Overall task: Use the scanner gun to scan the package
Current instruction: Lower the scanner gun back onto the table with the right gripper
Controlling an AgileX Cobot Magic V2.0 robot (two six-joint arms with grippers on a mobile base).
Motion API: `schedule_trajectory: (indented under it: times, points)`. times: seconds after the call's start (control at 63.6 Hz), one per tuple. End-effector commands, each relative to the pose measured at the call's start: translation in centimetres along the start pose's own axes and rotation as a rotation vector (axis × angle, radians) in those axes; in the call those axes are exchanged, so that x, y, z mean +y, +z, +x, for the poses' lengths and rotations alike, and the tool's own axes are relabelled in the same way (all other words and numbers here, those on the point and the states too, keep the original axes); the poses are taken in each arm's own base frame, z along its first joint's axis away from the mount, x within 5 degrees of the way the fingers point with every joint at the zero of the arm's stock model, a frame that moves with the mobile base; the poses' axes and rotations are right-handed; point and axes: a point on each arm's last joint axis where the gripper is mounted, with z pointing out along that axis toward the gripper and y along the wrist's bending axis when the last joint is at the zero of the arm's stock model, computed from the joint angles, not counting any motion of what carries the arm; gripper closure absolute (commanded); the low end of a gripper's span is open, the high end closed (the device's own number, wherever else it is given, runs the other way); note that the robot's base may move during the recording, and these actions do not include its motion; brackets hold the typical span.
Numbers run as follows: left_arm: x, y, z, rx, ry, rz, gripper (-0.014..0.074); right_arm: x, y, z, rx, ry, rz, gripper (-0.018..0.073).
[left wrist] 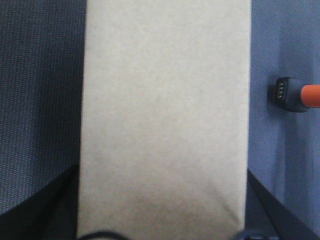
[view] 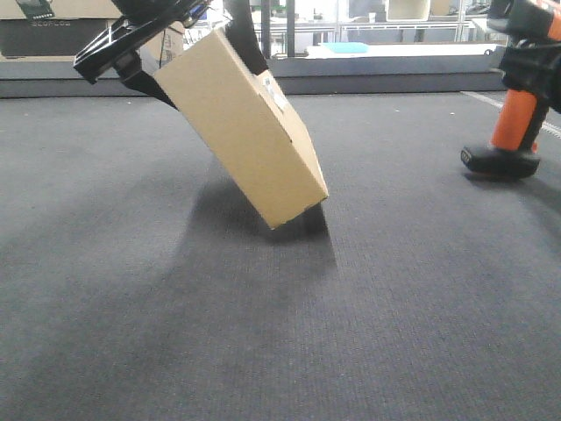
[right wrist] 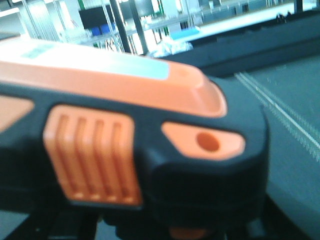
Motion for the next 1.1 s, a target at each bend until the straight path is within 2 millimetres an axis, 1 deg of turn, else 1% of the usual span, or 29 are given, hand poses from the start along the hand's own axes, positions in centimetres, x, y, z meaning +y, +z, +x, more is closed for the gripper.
schedule_trajectory:
  times: [0.0,0.315,0.362,0.409,0.503,0.519,0.566,0.661,0.708,0.739,0.975,1.085]
  points:
    - [-0.14,-0.34,-0.15,-0.015,-0.011,0.015,0.0707,0.06,0.03,-0.60,-0.041,0.014,0.003,0.0714]
    - [-0.14,-0.34,-0.14,-0.014,-0.011,0.015,0.0707,0.03,0.04,-0.47,-0.027,0.014,0.006,0.0706]
    - [-0.14,-0.34,-0.14,-0.014,-0.011,0.015,0.0707,0.02,0.04,-0.45,-0.025,0.014,0.007,0.0646]
    - [-0.14,-0.34,-0.14,-0.014,-0.011,0.015,0.0707,0.02,0.04,-0.45,-0.025,0.014,0.007,0.0560]
    - [-0.14,-0.34,-0.14,-0.014,-0.011,0.015,0.0707,0.02,0.04,-0.45,-0.025,0.014,0.007,0.0345]
    - [-0.14,-0.34,-0.14,-0.014,-0.011,0.015,0.0707,0.02,0.04,-0.45,-0.025,0.014,0.007,0.0292]
    - [-0.14,-0.34,-0.14,-0.014,-0.011,0.015,0.0707,0.02,0.04,-0.45,-0.025,0.014,0.007,0.0182]
    - [-0.14,-0.34,-0.14,-0.014,-0.011,0.015,0.0707,0.00,0.04,-0.35,-0.014,0.014,0.009,0.0046]
    - [-0.14,-0.34,-0.14,-0.014,-0.011,0.015,0.0707,-0.02,0.04,-0.28,-0.006,0.014,0.011,0.0003]
    - [-0.14,-0.34,-0.14,-0.014,-0.011,0.015,0.0707,-0.03,0.04,-0.24,-0.002,0.014,0.012,-0.0008]
    - [-0.12,-0.34,-0.15,-0.015,-0.009,0.014,0.0707,0.01,0.04,-0.23,-0.001,0.011,0.008,-0.0001]
    - [-0.12,-0.34,-0.15,-0.015,-0.008,0.013,0.0707,0.30,-0.17,-0.67,-0.009,0.000,-0.013,-0.0001]
